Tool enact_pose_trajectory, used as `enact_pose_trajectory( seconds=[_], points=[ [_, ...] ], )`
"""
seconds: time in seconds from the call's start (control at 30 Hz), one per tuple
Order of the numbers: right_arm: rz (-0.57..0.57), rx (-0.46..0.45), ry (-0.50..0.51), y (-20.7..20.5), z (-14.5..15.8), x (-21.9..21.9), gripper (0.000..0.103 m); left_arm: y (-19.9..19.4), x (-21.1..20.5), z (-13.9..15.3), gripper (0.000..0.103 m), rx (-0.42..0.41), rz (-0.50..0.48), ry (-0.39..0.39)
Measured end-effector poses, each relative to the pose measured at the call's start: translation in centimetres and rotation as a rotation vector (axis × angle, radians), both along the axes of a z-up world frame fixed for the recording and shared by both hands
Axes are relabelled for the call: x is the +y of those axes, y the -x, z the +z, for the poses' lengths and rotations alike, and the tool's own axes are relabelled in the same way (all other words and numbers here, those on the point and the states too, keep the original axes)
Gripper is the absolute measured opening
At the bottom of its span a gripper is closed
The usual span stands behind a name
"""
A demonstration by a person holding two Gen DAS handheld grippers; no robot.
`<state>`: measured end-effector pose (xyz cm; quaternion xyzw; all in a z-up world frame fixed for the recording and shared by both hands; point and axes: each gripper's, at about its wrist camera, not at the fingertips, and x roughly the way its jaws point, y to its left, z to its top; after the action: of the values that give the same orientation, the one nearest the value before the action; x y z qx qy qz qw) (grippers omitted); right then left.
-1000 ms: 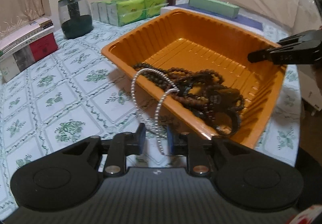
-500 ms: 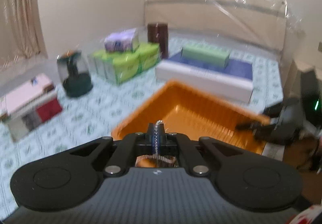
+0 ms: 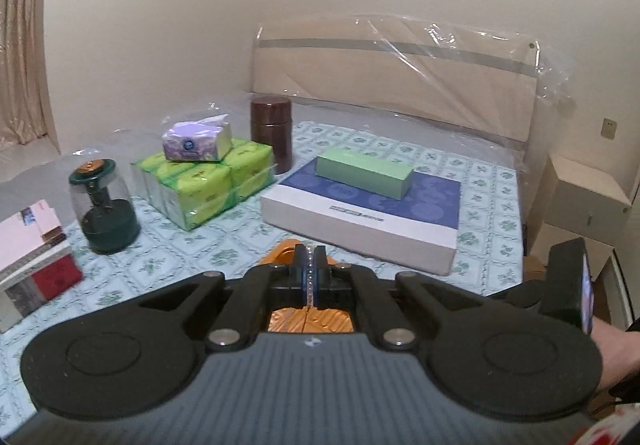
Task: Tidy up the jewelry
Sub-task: 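Open the left gripper to release the pearl necklace into the tray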
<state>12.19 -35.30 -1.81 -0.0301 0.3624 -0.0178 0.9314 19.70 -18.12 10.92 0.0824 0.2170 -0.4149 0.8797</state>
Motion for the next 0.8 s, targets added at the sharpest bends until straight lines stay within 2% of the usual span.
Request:
enact_pose_trajectory(
  seconds=[0.13, 0.27, 0.4, 0.57, 0.63, 0.8],
  points=[
    [-0.002, 0.001, -0.003, -0.1, 0.0, 0.0, 0.008, 0.1, -0.5, 1.5, 0.001, -0.017, -0.017, 0.040],
    [-0.002, 0.001, -0.005, 0.0, -0.1, -0.1, 0.008, 0.0, -1.0, 2.0, 0.001, -0.034, -0.019, 0.030],
    [-0.002, 0.001, -0.005, 0.0, -0.1, -0.1, 0.008, -0.4, -1.6, -0.5, 0.001, 0.010, -0.005, -0.012],
    [-0.002, 0.001, -0.004, 0.0, -0.1, -0.1, 0.008, -1.8, -1.5, -4.4, 0.003, 0.159, 0.018, -0.049],
    [-0.003, 0.002, -0.007, 0.0, -0.2, -0.1, 0.008, -1.9, -1.2, -5.1, 0.003, 0.167, 0.025, -0.058],
    [-0.008, 0.007, -0.015, 0.0, -0.4, -0.2, 0.008, -1.7, 0.6, -5.5, 0.014, 0.163, 0.057, -0.054]
  ],
)
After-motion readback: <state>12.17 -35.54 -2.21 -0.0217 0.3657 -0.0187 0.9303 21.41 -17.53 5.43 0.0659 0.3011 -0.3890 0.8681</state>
